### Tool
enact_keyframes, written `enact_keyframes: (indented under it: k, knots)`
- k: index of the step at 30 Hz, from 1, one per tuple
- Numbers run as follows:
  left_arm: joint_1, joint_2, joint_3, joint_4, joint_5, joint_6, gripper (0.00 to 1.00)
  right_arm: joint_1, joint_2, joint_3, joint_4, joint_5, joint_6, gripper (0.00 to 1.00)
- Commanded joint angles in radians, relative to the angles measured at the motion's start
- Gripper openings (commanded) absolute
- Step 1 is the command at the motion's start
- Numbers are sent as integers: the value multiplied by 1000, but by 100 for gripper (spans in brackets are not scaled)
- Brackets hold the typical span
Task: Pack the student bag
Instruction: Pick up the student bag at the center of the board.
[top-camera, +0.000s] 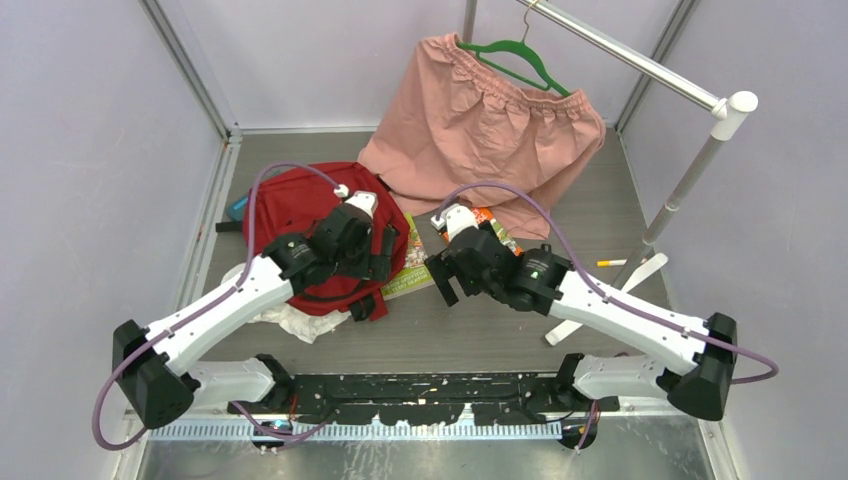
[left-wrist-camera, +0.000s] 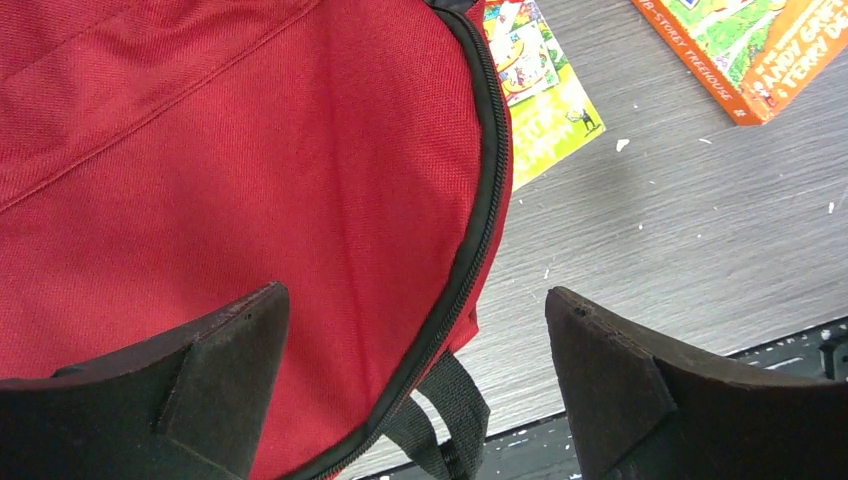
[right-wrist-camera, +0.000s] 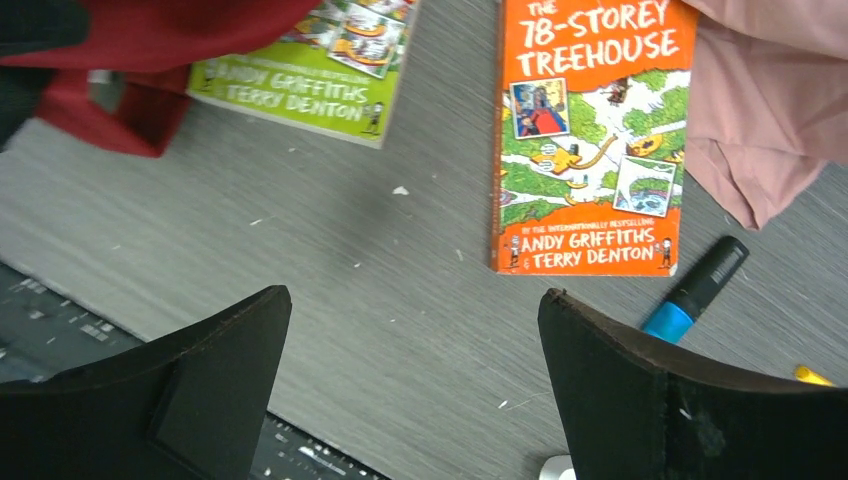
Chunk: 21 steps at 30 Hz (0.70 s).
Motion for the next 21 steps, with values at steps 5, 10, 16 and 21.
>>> enact_keyframes:
  k: [5, 10, 16, 21]
  knots:
    - [-8, 124, 32, 68, -82, 29, 99, 4, 25, -97, 134, 216, 69, 100]
    - [43, 164, 51, 43, -96, 48, 71, 2, 42, -150, 80, 261, 182, 100]
    - [87, 89, 144, -67, -151, 69, 3, 3, 27, -228, 165, 184, 275, 100]
    - [189, -83, 265, -78, -221, 131, 0, 3, 135, -168, 199, 139, 313, 100]
